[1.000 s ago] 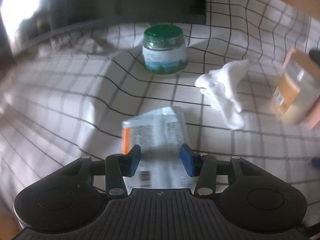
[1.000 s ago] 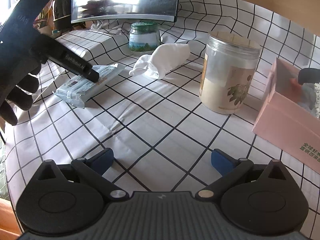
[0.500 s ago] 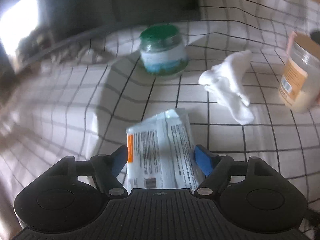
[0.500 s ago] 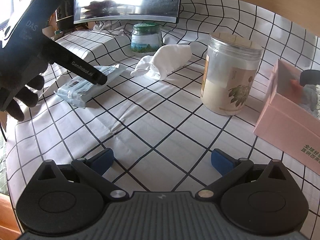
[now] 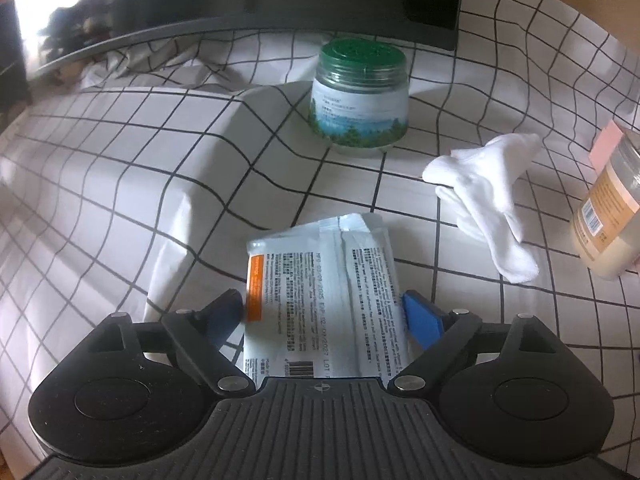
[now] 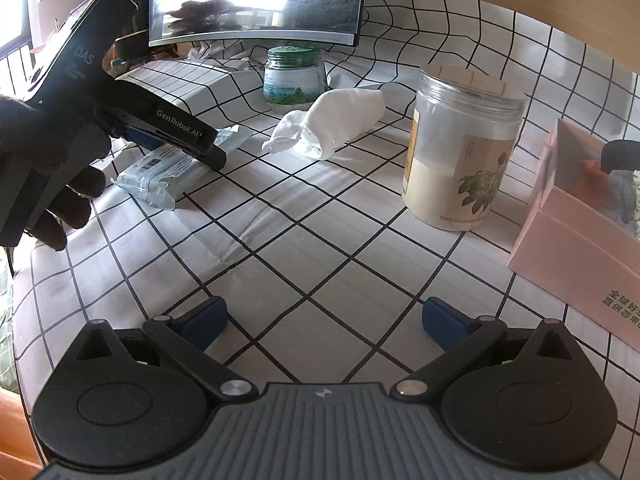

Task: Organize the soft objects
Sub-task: 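Grasp the white cloth with the right tool while the left tool holds the wipes packet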

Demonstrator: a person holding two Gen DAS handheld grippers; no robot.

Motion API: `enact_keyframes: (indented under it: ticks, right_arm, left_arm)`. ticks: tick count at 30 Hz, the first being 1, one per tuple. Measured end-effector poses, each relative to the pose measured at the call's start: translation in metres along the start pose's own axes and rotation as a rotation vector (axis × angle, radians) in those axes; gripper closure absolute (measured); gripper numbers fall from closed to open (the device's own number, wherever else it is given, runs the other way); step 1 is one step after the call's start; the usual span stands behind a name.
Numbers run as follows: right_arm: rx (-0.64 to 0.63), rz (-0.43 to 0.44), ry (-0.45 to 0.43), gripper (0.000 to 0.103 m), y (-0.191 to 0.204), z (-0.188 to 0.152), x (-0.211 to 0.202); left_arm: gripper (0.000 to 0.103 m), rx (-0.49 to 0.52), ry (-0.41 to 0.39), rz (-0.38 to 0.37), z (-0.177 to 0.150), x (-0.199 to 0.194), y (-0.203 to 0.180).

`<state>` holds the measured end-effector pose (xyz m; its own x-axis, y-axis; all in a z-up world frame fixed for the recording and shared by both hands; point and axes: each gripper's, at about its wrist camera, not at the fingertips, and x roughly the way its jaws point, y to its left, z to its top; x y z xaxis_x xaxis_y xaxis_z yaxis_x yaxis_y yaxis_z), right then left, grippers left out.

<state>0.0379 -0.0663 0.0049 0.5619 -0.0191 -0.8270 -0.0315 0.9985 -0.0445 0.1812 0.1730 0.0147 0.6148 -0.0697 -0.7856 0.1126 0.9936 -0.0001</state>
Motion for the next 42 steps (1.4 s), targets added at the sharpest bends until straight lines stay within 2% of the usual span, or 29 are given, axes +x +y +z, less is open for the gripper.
enact_keyframes:
  ticks: [4, 11, 17, 19, 22, 24, 29, 31, 32, 33, 34, 35, 37, 42]
  right_arm:
    - [-0.009, 0.008, 0.019, 0.000, 0.000, 0.004, 0.002]
    - [0.005, 0.011, 0.107, 0.003, 0.002, 0.021, 0.007]
    - [-0.016, -0.001, 0.040, 0.005, 0.022, 0.055, -0.002]
    - [-0.031, -0.022, 0.010, 0.009, 0.032, 0.073, 0.000]
    - [-0.046, -0.072, -0.007, 0.022, 0.046, 0.101, 0.015]
    - [-0.071, -0.115, -0.011, 0.035, 0.054, 0.117, 0.032]
    - [-0.095, -0.236, 0.015, 0.039, 0.056, 0.153, 0.084]
    - [-0.087, -0.269, 0.050, 0.045, 0.052, 0.165, 0.103]
    - [-0.083, -0.269, 0.073, 0.052, 0.050, 0.170, 0.110]
    - [-0.076, -0.259, 0.101, 0.067, 0.047, 0.174, 0.118]
    - [-0.066, -0.244, 0.128, 0.077, 0.045, 0.178, 0.122]
    - [-0.054, -0.223, 0.149, 0.095, 0.042, 0.182, 0.124]
    - [-0.031, -0.168, 0.144, 0.097, 0.039, 0.193, 0.115]
    - [-0.009, -0.116, 0.001, 0.101, 0.018, 0.234, 0.049]
  left_arm:
    - [0.015, 0.004, 0.011, -0.002, -0.001, -0.003, -0.002]
    - [0.021, -0.002, 0.041, -0.045, 0.000, -0.007, 0.008]
    - [0.021, -0.051, 0.021, -0.110, -0.009, -0.025, 0.030]
    - [0.021, -0.072, 0.006, -0.123, -0.012, -0.032, 0.042]
    - [0.021, -0.106, -0.010, -0.131, -0.016, -0.040, 0.062]
    - [0.021, -0.132, -0.016, -0.175, -0.018, -0.045, 0.074]
    - [0.021, -0.139, -0.054, -0.181, -0.019, -0.060, 0.090]
    - [0.021, -0.148, -0.073, -0.189, -0.017, -0.066, 0.097]
    - [0.021, -0.149, -0.084, -0.187, -0.015, -0.069, 0.102]
    - [0.021, -0.146, -0.092, -0.183, -0.011, -0.071, 0.105]
    - [0.021, -0.141, -0.103, -0.174, -0.007, -0.073, 0.110]
    - [0.021, -0.136, -0.111, -0.164, -0.003, -0.073, 0.113]
    - [0.021, -0.113, -0.126, -0.139, 0.007, -0.074, 0.120]
    - [0.021, -0.047, -0.211, -0.081, 0.050, -0.081, 0.129]
